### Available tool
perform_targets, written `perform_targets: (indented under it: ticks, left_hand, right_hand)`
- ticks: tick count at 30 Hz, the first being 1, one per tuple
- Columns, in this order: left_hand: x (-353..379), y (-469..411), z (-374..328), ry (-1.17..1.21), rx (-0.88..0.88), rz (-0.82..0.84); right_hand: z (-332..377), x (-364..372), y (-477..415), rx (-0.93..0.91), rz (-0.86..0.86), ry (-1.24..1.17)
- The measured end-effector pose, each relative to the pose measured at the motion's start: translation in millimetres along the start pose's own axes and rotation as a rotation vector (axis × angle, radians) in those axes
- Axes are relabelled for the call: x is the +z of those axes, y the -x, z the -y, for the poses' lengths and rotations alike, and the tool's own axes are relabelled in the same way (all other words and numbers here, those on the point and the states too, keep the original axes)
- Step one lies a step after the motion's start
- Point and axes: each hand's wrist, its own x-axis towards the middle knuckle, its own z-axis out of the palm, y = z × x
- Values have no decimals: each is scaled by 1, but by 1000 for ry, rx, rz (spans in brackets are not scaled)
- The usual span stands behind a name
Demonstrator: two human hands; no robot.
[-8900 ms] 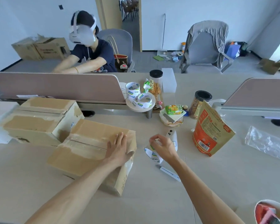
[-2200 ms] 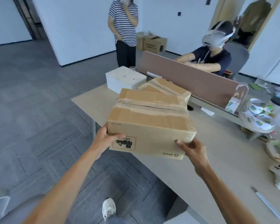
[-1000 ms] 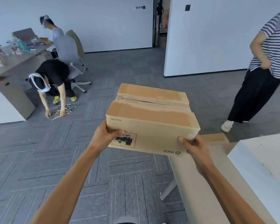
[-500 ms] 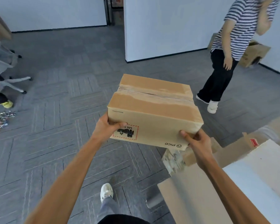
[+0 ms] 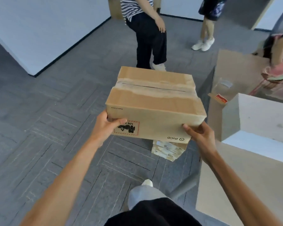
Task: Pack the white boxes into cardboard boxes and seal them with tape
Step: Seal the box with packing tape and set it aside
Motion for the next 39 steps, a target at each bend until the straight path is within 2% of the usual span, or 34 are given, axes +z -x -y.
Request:
perform_targets:
  ticks: [11, 15, 20, 24, 30, 39]
  left_hand:
    - [17, -182, -28, -99, 54, 400]
    - [19, -249, -32, -111, 73, 586]
    - [18, -330, -34, -152, 122, 854]
    - [28, -364, -45, -207, 148, 1077]
    - [75, -389, -46, -358, 185, 1334]
    - [172, -434, -31, -563, 261, 1482]
  right_hand:
    - [-1, 44, -49, 79, -378, -88]
    - [-1, 84, -59, 85, -529, -98]
    - [6, 162, -66, 90, -800, -107]
    - [7, 215, -58, 147, -1020, -96]
    - [-17, 261, -57, 187, -1309, -221]
    - [-77, 271, -114, 254, -1520, -392]
